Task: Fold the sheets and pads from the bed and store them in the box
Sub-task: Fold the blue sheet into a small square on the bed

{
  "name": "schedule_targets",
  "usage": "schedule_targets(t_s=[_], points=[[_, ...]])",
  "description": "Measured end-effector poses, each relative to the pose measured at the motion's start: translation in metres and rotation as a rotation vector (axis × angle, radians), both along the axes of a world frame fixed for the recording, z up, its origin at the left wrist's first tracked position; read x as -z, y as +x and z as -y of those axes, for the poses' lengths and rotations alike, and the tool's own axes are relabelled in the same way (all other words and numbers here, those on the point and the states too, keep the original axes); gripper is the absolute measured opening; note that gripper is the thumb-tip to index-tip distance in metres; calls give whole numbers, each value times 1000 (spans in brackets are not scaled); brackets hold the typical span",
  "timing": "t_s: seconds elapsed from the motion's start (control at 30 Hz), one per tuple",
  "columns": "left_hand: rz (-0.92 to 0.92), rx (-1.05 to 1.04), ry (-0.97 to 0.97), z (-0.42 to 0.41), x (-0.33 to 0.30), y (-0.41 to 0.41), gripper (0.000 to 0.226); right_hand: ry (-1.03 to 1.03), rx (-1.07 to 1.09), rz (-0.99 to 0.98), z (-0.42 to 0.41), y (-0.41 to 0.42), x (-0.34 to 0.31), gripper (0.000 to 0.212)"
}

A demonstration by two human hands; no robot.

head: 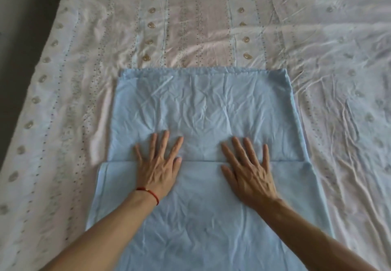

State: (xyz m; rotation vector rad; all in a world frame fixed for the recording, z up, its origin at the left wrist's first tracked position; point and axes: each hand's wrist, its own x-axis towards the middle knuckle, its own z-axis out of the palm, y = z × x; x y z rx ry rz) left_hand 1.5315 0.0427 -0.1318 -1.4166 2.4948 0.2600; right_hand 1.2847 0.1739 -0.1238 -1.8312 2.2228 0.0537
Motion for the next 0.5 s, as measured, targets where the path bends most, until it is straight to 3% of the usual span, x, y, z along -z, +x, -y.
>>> schedule_targets(t_s=[0.27, 0.37, 0.43, 0.5], points=[[-55, -183, -136, -110, -28, 140, 54, -59, 610, 57, -161, 5, -14, 67], [-57, -443, 9, -147, -30, 180, 60, -5, 950, 144, -196, 15, -30, 76], [-109, -522, 95, -158, -30, 194, 75, -6, 1045, 203, -210, 18, -40, 75], [-254, -663, 153, -163, -35, 198, 73, -7, 1093, 275, -222, 20, -47, 75]])
